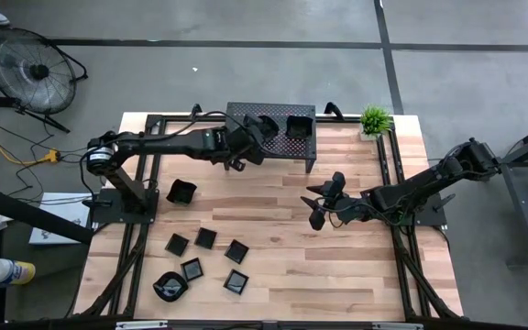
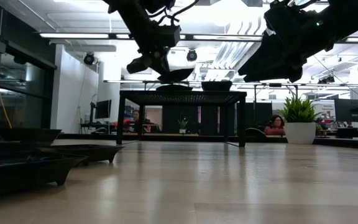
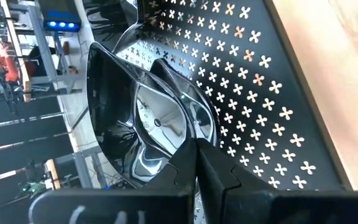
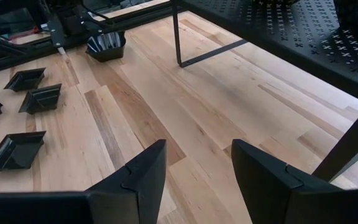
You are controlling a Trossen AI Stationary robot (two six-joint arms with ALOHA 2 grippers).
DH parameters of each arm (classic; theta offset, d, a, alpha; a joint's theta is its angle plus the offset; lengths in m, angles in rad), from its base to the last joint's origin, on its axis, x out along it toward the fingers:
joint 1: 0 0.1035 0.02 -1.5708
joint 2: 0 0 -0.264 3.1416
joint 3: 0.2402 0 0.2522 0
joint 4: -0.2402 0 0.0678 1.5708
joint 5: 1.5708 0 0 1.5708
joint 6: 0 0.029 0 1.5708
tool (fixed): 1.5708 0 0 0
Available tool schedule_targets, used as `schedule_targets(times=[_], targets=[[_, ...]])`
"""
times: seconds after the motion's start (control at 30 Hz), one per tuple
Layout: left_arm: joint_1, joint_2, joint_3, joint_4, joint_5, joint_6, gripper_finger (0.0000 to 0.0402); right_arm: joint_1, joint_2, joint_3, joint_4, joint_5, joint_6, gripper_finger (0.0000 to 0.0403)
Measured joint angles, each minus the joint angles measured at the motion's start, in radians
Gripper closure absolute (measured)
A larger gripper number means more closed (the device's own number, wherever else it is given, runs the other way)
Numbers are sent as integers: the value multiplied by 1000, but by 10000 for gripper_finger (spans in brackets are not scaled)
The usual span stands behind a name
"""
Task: Pick & Place Mini shaped plates
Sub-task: Stack the top black leaf shaped plate on top of the black leaf shaped plates on the shelf
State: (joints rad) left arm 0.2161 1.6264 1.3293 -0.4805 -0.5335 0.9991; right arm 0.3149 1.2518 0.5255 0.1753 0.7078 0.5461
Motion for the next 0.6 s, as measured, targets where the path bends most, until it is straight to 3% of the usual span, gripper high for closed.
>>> schedule_targets(times=[0.3,0.4,0.6], targets=[[16,0,3,-16,10,17,402,0,0,0,0,0,0,226],[31,0,35,-69,71,0,401,0,0,0,1,0,0,226],[33,7,98,-134,80,-4,401,0,0,0,1,0,0,226]])
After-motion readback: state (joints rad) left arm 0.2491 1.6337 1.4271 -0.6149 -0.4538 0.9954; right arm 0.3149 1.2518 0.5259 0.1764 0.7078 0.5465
